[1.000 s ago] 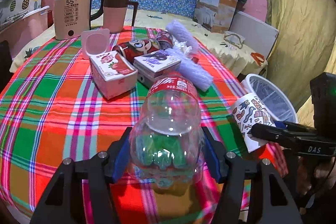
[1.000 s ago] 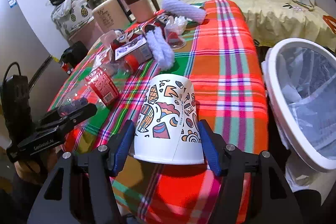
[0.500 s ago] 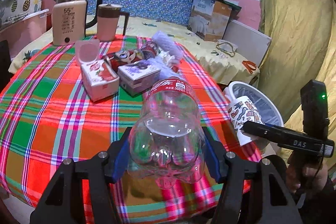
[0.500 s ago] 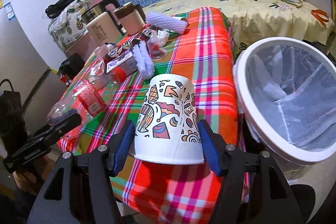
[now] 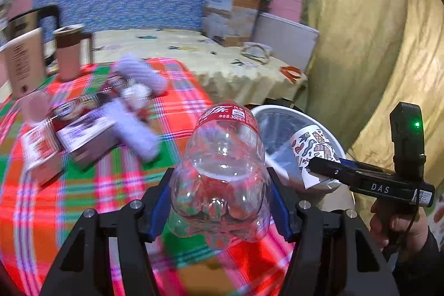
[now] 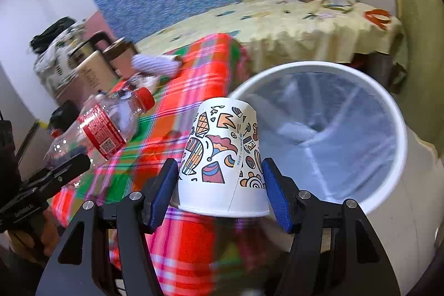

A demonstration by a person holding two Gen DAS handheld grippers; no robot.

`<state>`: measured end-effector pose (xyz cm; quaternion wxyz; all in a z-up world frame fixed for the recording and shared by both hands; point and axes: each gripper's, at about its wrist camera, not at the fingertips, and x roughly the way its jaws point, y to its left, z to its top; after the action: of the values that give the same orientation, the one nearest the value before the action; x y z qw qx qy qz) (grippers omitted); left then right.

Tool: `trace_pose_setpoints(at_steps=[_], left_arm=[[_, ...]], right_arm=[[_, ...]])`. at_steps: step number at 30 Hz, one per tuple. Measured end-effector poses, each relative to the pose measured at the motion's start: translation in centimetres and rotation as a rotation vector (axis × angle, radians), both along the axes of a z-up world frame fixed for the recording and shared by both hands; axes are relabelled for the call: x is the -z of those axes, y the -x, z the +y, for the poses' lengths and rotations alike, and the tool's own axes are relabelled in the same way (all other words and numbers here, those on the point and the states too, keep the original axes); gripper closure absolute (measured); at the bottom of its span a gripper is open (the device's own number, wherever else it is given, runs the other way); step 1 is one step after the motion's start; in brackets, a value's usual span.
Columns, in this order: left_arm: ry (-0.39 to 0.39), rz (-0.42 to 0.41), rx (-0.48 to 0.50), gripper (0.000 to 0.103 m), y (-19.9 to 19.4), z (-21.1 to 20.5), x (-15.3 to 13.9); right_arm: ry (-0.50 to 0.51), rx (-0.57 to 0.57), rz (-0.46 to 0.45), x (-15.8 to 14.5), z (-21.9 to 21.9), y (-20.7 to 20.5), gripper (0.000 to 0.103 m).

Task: Collect trash
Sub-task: 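Carry the bottle and cup over the white bin and open both grippers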

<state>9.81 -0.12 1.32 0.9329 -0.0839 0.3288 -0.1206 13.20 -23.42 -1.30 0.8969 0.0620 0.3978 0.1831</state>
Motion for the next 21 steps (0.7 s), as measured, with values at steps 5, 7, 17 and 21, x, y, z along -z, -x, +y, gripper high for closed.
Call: trace_pose_setpoints(at_steps=[5,7,17,21], left_arm=[[-0.014,0.017,0.082,0.039,-2.6,-3.4,0.4],[-0.020,0.026,0.107,0.039,-3.5,-4.8,0.6],[-0.043,0.055,0.176,0.039,-6.2,-8.2,1.2],[-0.052,0.057,0.186,0.039,-6.6,-9.0,1.2]], right_arm=[[0.051,0.075,-0.004,0.3,-2.2,-0.5,0.039],[0.071,0.087,-0.006,0.2,-2.4,-0.7,0.039],[0.126,0.113,0.020,1.1,-4.3,-2.3,0.033],[0.120,0.129,0.023,1.2,-5.3,-2.4,0.033]])
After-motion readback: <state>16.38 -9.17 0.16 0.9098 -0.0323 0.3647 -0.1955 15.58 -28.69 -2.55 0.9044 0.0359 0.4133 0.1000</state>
